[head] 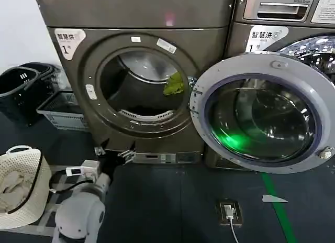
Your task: Grasp the clothes from the dryer.
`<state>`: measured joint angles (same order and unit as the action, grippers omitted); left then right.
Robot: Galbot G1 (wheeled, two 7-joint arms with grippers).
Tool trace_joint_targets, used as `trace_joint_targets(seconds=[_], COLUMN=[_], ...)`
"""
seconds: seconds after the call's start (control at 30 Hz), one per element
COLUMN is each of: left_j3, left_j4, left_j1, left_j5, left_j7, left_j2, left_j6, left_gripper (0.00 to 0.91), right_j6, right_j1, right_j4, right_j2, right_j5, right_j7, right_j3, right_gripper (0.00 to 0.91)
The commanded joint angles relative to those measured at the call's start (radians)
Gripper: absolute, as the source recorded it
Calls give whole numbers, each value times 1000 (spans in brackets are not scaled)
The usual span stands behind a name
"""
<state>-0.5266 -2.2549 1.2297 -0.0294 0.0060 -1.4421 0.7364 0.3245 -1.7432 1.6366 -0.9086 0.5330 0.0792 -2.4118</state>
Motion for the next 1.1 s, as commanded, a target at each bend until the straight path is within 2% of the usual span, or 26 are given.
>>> trace_joint_targets(seconds=[0.03, 1.1], left_j3=[-1, -3], left_j4=[-2, 5], left_j1=[2, -2], left_j5=[3, 6], left_j7=[1, 0], left_j2=[0, -1], left_j6=[49, 49], left_gripper=[907, 907], right_j6=[-1, 1], right_j1=[1, 11], right_j4=[2, 4], right_j2=[0, -8], right_j5=[7, 3], right_j7=[2, 4], right_j3=[2, 16], right_gripper=[907, 907])
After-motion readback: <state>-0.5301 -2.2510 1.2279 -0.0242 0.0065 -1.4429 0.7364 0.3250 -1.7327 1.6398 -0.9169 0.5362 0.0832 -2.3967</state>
